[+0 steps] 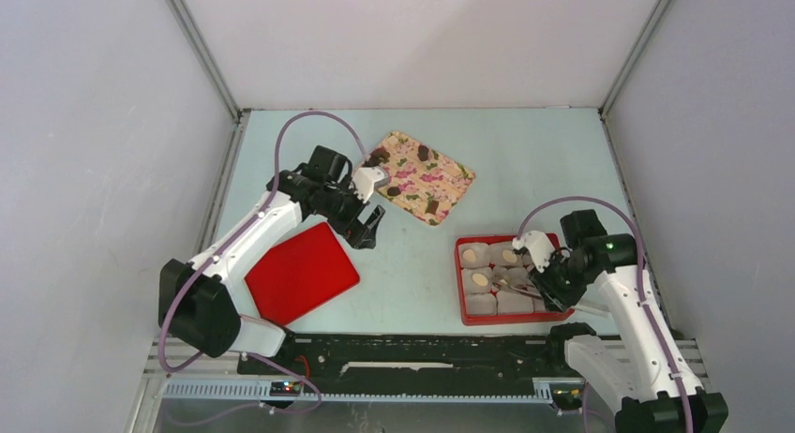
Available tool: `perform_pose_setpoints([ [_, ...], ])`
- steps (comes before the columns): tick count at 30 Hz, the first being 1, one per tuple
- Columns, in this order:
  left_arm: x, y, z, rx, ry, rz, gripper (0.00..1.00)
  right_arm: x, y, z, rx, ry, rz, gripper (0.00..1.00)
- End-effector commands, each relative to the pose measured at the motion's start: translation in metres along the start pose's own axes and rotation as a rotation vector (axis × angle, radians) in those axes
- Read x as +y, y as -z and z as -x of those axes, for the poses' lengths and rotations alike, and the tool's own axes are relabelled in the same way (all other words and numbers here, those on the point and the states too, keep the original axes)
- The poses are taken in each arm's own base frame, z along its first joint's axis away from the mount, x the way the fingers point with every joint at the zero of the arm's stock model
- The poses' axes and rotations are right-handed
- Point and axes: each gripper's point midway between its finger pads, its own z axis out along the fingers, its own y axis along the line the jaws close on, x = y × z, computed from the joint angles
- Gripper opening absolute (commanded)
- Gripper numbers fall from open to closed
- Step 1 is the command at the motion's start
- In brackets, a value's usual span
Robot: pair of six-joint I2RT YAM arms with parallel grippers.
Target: Pack the chocolate
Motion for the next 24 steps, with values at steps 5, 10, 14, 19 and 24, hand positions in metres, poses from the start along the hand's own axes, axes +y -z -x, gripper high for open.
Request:
perform_pose_setpoints([
  [5,-0.003,0.010,0.022,-0.046,-0.063,0.012,0.98,-0.022,0.003,-0.003,-0.007,0.042,-0.094,0.30],
  [10,-0.003,0.010,0.021,-0.046,-0.065,0.011,0.98,-0.030,0.003,-0.003,0.000,0.030,-0.110,0.31],
  [14,-0.004,0.010,0.020,-0.045,-0.069,0.011,0.98,-0.031,0.002,-0.003,0.007,0.026,-0.106,0.31],
  [19,-0.003,0.009,0.018,-0.042,-0.071,0.012,0.98,-0.030,0.003,-0.007,0.016,0.033,-0.107,0.34],
  [24,-0.002,0.007,0.016,-0.031,-0.067,0.018,0.98,-0.026,0.005,-0.010,0.019,0.033,-0.101,0.38],
])
